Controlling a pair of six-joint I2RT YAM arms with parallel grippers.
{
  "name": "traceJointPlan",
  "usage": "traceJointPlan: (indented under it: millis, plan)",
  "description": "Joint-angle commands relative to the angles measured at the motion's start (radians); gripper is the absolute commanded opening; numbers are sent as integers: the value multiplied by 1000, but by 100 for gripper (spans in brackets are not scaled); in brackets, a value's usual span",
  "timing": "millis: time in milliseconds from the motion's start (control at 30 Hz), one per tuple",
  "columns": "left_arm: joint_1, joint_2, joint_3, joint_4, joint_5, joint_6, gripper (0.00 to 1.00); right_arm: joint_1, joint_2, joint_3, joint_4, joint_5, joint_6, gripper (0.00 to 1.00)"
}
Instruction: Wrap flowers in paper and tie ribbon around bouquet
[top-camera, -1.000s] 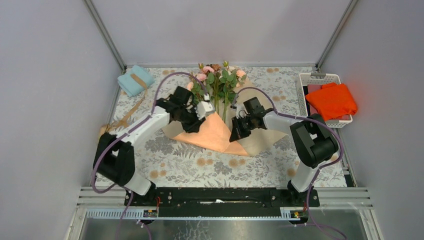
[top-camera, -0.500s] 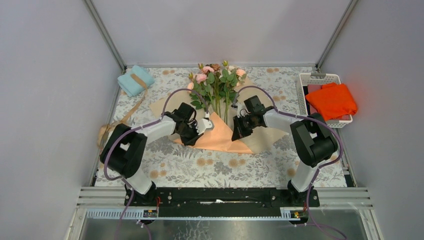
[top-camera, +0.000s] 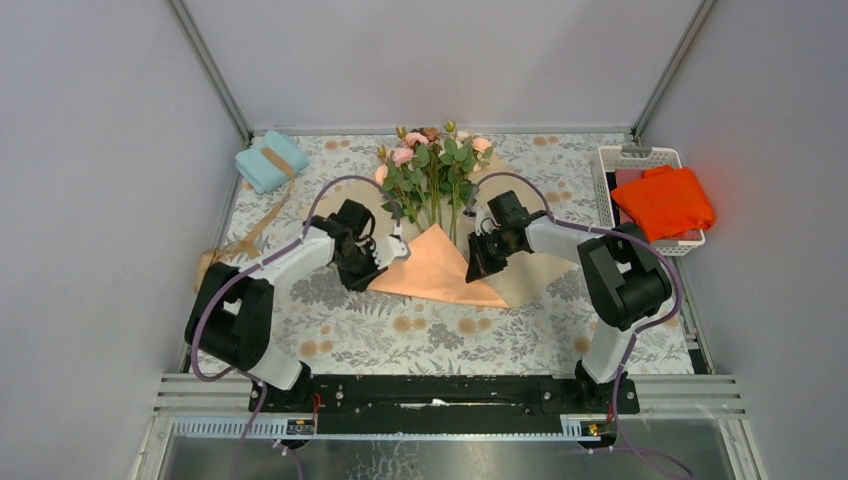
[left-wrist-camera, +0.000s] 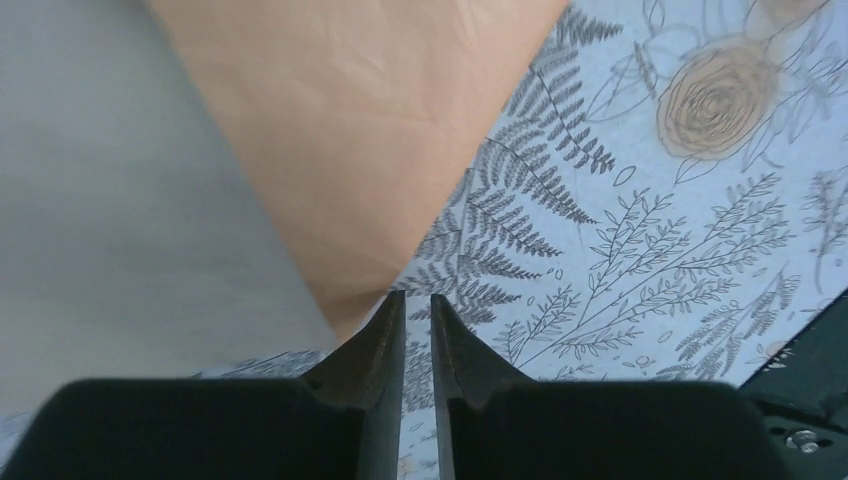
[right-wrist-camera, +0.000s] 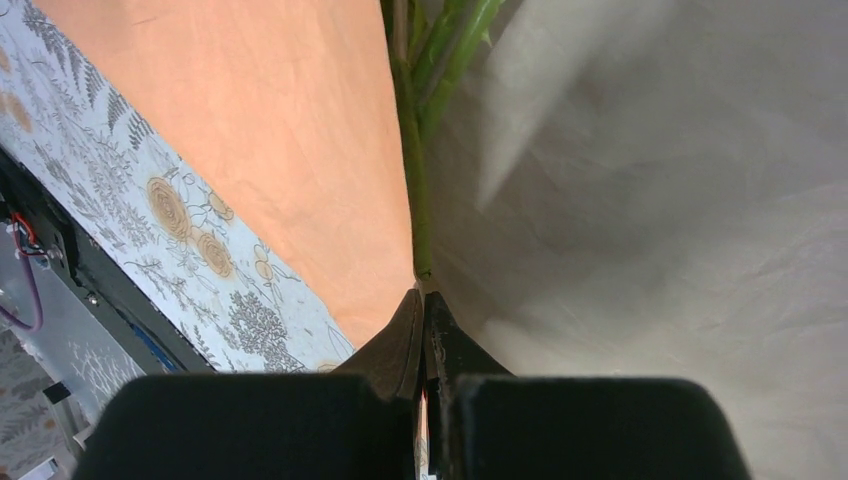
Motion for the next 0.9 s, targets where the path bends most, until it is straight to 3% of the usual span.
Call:
traceJointPlan:
  millis: [0, 100, 233, 333, 567, 667, 733, 767, 867]
  plan:
    - [-27, -35, 198, -178, 62, 2, 22, -12, 11, 36, -24, 30, -12, 0]
    - [-98, -1, 259, -106, 176, -74, 21, -12, 18, 38, -25, 29, 0, 0]
    - [-143, 106, 216, 230, 243, -345, 18, -12, 26, 38, -8, 28, 18, 3]
    - [-144, 203, 226, 333, 291, -442, 15, -12, 30, 45, -11, 42, 28, 9]
    - [-146, 302, 172, 371, 242, -503, 13, -7, -101, 32, -81, 262, 102, 38]
    - [-145, 316, 154, 356, 256, -520, 13, 41, -212, 37, -147, 501, 128, 37]
    - [-145, 317, 146, 352, 262, -529, 13, 110, -270, 19, -149, 596, 154, 31]
    - [-145, 317, 143, 354, 260, -534, 13, 145, -293, -3, -113, 570, 174, 25]
    - [-145, 312, 129, 357, 263, -547, 13, 178, -305, -150, 177, 206, 337, 10]
